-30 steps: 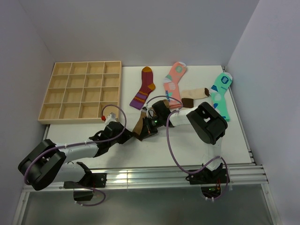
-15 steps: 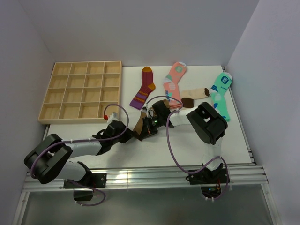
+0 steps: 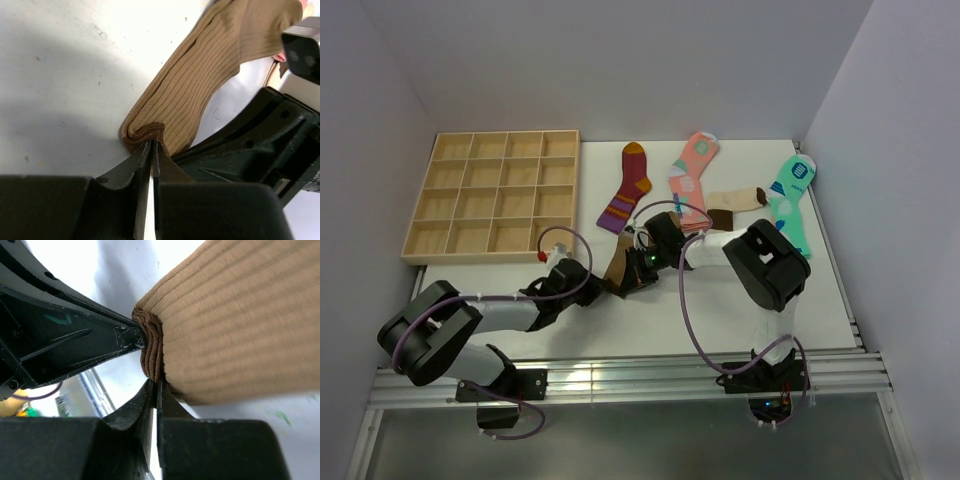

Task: Roll the socks
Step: Roll the sock at the center of the board.

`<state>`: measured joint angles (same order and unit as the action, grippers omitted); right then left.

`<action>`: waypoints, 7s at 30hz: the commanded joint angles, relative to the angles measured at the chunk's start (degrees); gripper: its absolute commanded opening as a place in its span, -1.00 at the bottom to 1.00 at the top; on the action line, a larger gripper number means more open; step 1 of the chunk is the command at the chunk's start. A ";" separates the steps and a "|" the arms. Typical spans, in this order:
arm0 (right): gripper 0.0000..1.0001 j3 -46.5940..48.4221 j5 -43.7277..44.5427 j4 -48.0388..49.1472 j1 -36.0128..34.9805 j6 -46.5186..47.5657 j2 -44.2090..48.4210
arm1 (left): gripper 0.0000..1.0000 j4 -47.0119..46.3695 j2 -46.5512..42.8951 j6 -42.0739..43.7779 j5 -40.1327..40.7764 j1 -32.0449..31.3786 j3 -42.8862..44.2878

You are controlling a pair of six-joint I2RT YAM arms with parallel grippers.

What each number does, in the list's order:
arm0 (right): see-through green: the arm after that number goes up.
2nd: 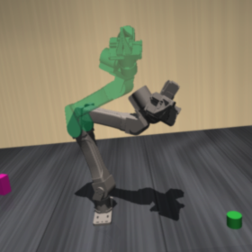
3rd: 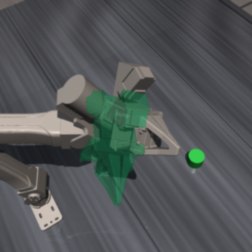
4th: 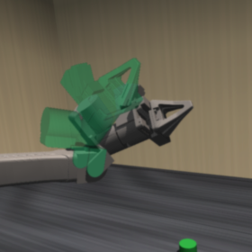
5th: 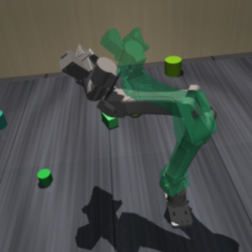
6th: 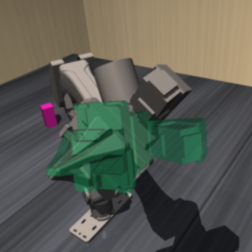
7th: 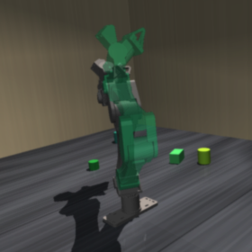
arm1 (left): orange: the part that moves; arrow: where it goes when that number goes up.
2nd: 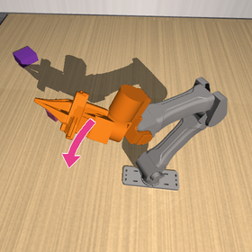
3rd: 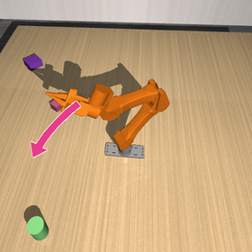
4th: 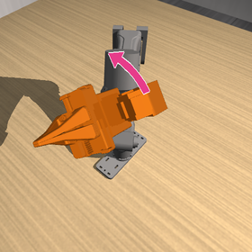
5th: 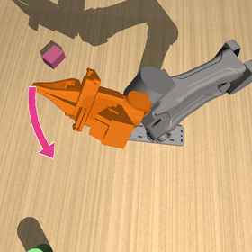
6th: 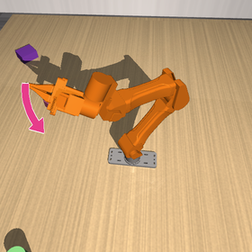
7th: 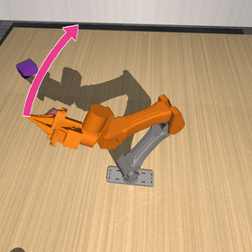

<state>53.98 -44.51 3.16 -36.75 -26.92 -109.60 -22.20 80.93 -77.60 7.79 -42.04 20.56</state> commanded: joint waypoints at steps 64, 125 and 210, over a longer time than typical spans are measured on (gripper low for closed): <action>-1.00 -3.44 32.39 3.79 -12.38 12.59 10.81 | -0.74 6.82 -5.96 3.07 5.30 -0.06 2.56; -1.00 -2.38 23.68 3.96 -7.72 8.55 7.12 | -0.28 2.16 -1.21 5.01 6.89 1.26 -0.96; -1.00 0.42 40.49 -5.70 -20.56 11.54 2.29 | -0.53 18.85 -7.88 6.85 9.26 1.52 5.55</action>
<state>54.59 2.20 4.78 -57.56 -13.50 -103.68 -5.32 76.58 -70.70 15.57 -40.42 26.37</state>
